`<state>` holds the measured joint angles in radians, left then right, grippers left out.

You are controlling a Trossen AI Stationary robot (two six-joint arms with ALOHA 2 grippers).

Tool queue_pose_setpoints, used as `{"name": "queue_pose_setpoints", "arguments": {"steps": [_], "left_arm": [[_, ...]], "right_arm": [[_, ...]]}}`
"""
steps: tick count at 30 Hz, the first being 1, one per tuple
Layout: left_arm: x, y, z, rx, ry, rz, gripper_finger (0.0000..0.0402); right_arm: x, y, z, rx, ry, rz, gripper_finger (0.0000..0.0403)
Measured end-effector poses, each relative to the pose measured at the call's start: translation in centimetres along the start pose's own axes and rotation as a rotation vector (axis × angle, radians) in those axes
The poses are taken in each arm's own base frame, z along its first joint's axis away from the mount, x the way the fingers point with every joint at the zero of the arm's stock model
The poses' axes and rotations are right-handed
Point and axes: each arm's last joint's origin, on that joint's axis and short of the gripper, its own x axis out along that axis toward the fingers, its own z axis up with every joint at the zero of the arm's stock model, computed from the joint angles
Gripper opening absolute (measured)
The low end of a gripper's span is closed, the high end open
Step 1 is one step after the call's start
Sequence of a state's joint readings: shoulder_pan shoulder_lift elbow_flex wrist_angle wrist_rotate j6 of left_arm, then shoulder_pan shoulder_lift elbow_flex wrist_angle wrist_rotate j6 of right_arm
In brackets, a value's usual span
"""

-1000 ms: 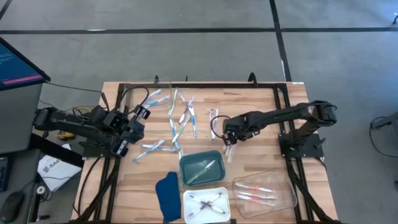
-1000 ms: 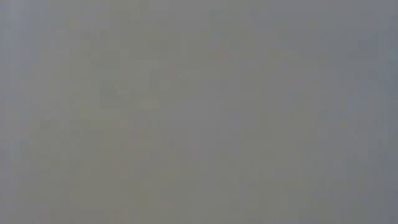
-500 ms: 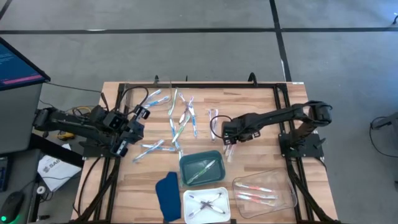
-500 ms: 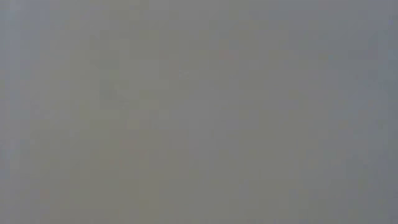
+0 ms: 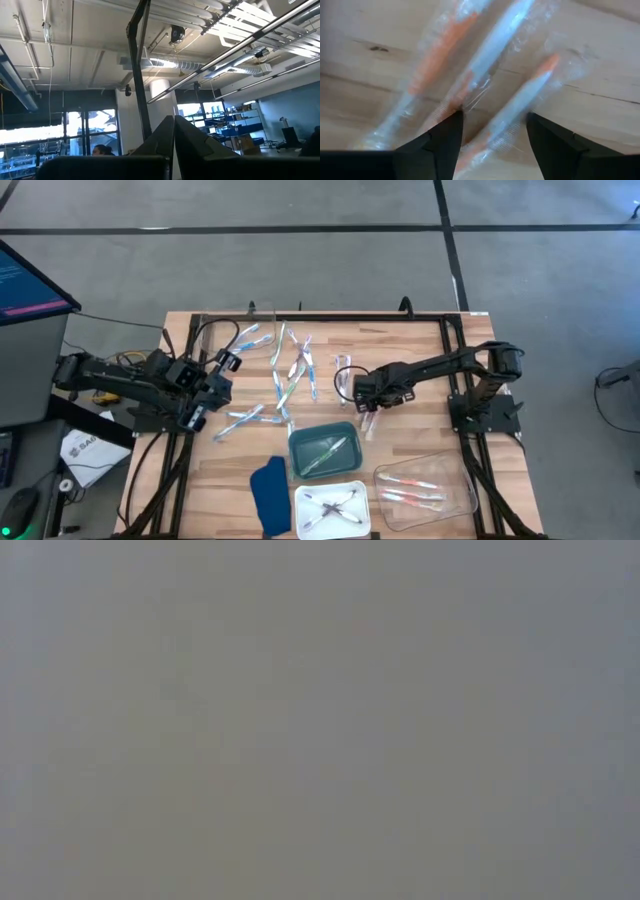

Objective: Pick & Place Toothbrushes
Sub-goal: Put the orange toothbrush into the bottom transparent bin

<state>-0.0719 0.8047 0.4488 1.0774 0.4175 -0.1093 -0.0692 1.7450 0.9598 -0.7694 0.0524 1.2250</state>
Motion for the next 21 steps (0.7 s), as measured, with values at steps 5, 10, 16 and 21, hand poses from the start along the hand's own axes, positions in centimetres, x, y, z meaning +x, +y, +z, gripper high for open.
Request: {"name": "queue_pose_setpoints", "arguments": {"steps": [5, 10, 16, 21], "left_arm": [[0.0, 0.0, 0.0, 0.000, 0.001, 0.000, 0.0008], [0.0, 0.0, 0.0, 0.000, 0.001, 0.000, 0.0008], [0.0, 0.0, 0.0, 0.000, 0.001, 0.000, 0.0008], [0.0, 0.0, 0.0, 0.000, 0.001, 0.000, 0.0008]], "right_arm": [[0.5, 0.1, -0.1, -0.030, 0.041, -0.008, 0.0214], [0.1, 0.1, -0.4, -0.059, 0.049, 0.006, 0.0212], [-0.4, 0.0, -1.1, -0.087, 0.090, 0.025, 0.0181], [-0.4, 0.0, -1.1, -0.126, 0.083, 0.023, 0.0120]]}}
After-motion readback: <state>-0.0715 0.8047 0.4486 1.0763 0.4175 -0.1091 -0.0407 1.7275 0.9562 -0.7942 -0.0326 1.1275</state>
